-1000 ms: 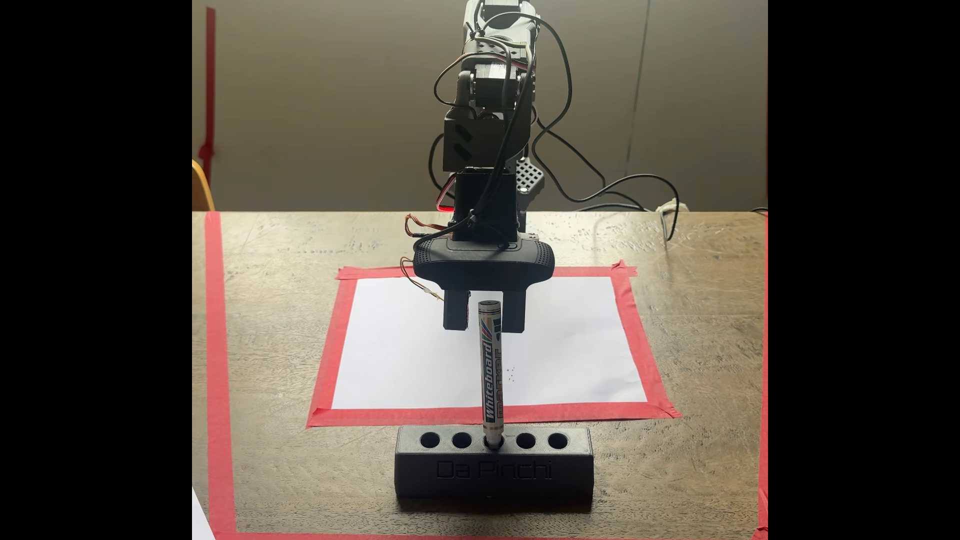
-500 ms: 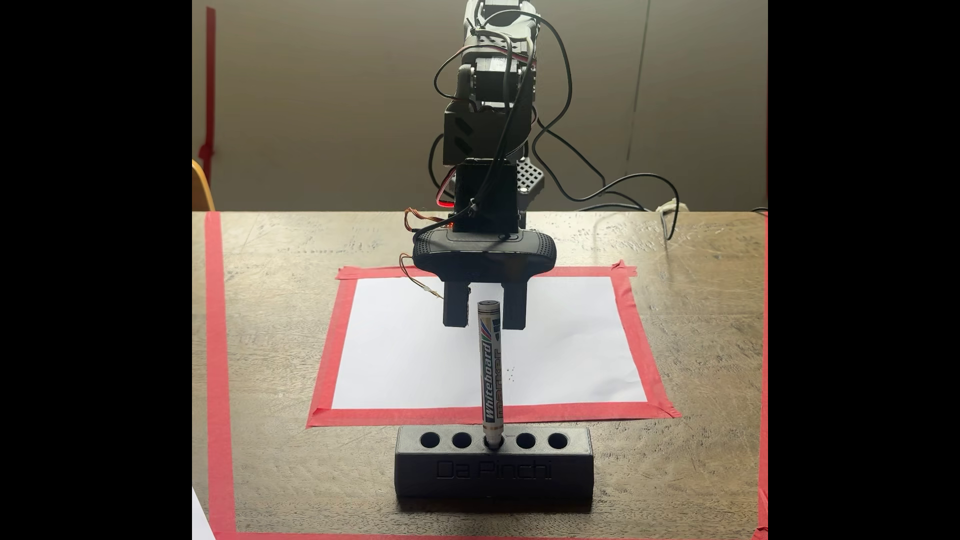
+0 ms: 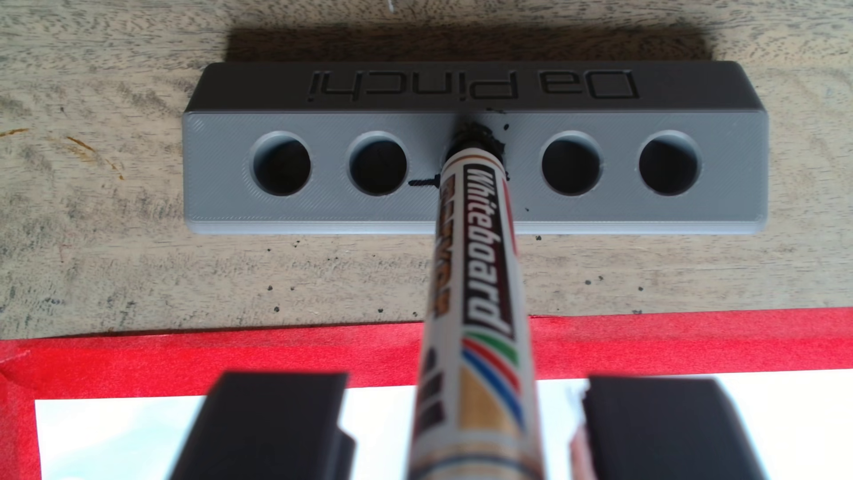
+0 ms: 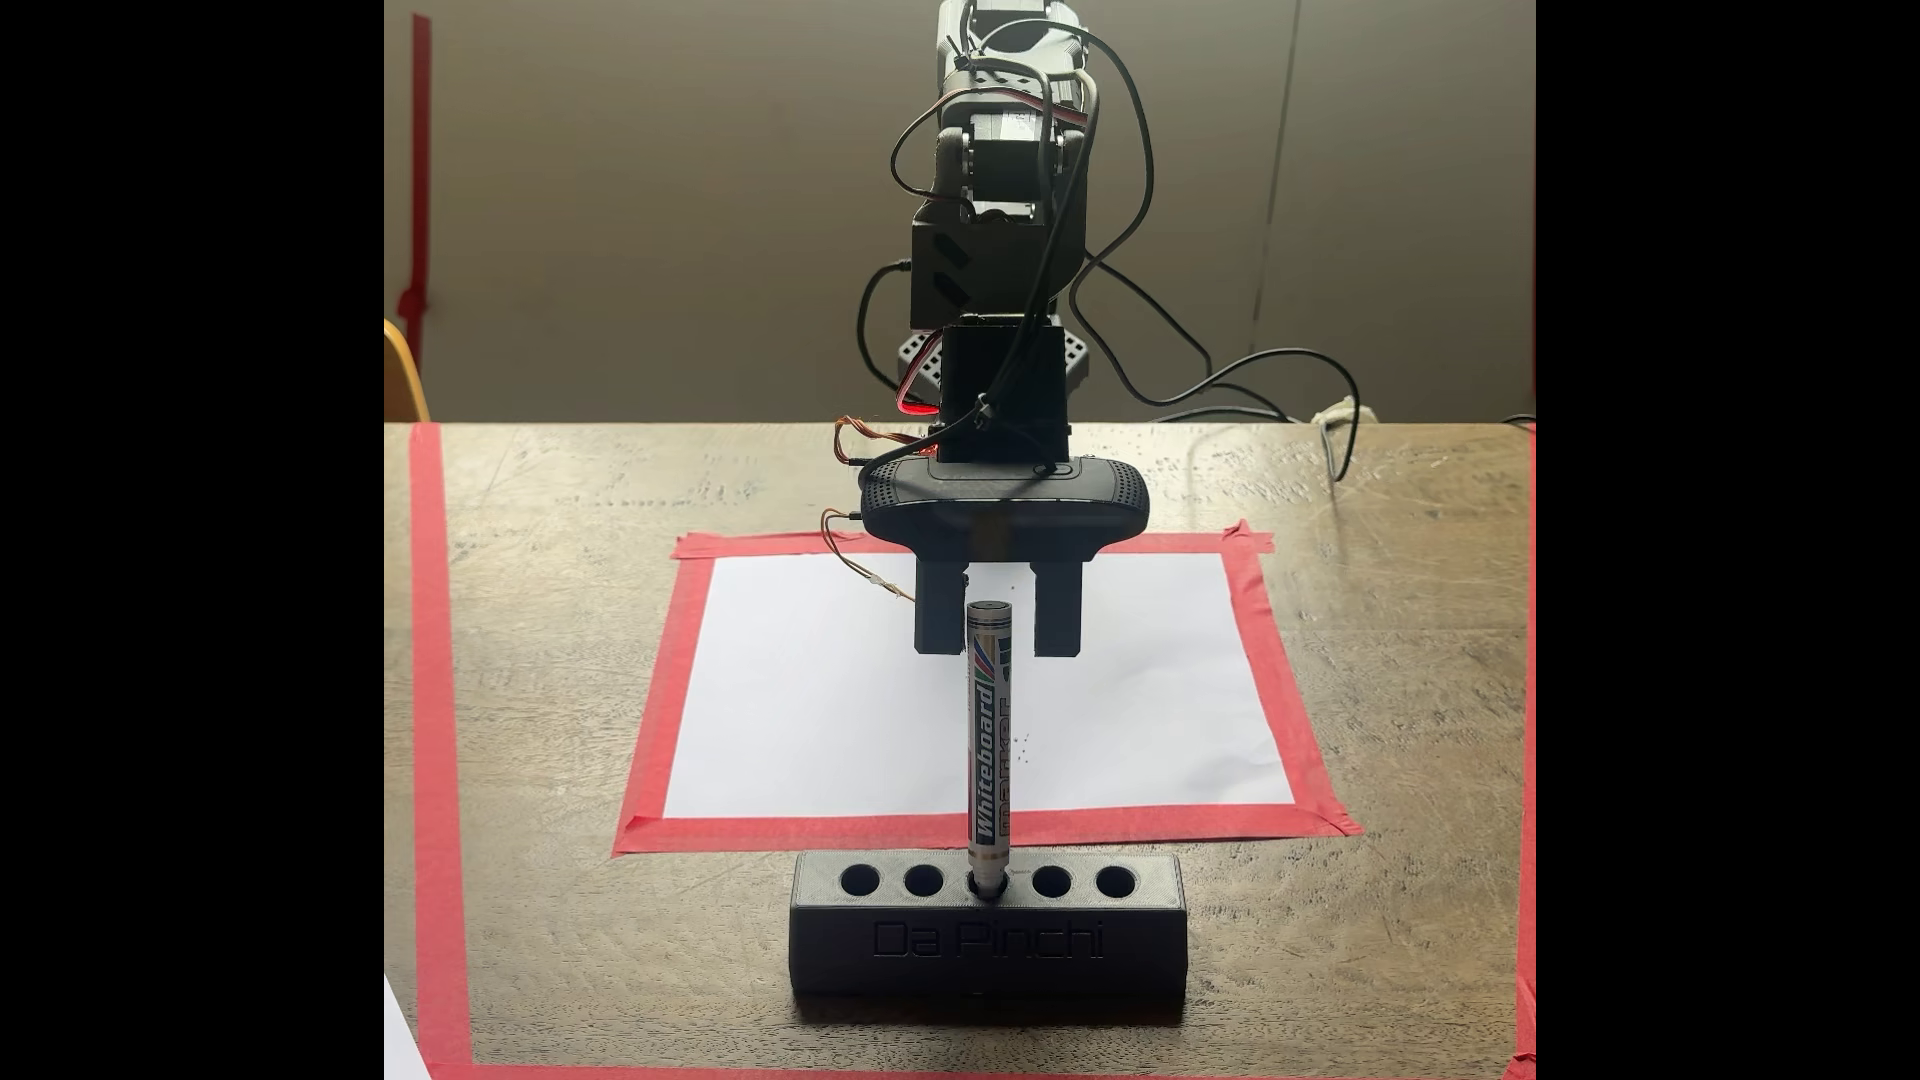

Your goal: Pick up a pen

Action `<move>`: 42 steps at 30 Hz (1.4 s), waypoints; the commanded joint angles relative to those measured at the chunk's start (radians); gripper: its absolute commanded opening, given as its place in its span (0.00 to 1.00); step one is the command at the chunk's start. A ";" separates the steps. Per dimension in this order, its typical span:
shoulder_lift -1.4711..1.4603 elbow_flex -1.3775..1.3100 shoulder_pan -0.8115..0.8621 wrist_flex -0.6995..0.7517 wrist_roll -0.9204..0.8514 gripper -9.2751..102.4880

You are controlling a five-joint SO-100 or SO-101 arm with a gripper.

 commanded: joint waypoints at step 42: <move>0.097 -0.029 0.028 -0.011 -0.006 0.73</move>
